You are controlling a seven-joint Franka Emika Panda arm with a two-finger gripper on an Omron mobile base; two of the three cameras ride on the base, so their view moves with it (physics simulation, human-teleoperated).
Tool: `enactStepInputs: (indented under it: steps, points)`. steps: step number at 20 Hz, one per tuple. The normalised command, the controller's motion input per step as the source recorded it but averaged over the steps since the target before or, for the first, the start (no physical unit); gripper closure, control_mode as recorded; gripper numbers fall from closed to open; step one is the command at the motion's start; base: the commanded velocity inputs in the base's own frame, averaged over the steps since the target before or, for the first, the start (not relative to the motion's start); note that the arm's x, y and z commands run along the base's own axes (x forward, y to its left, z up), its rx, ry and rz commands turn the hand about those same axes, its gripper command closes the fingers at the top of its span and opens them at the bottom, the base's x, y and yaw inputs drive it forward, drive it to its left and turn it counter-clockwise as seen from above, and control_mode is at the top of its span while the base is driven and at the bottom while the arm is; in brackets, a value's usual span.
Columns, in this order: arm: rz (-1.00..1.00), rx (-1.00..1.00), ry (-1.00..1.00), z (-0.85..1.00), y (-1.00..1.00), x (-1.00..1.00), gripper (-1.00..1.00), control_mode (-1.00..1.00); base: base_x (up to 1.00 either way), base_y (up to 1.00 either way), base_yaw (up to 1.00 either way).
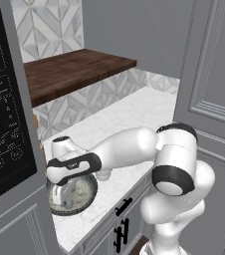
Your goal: Grab a lemon wedge from the fridge and one ice cube from the ice bowl, and put them in the glass of lemonade.
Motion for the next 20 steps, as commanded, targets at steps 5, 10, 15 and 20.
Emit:
enactStepInputs:
  steps: [5,10,15,20]
  points:
    - [0.0,0.0,0.0,0.01,0.0,-0.16,-1.0,-1.0,0.0,0.0,0.0]
    - [0.0,0.0,0.0,0.1,0.0,-0.21,-1.0,-1.0,0.0,0.0,0.0]
    - [0.0,0.0,0.0,-0.18,0.0,0.0,-1.0,-1.0,0.0,0.0,0.0]
    - [0.0,0.0,0.0,-0.31,0.0,0.06,-1.0,-1.0,0.0,0.0,0.0]
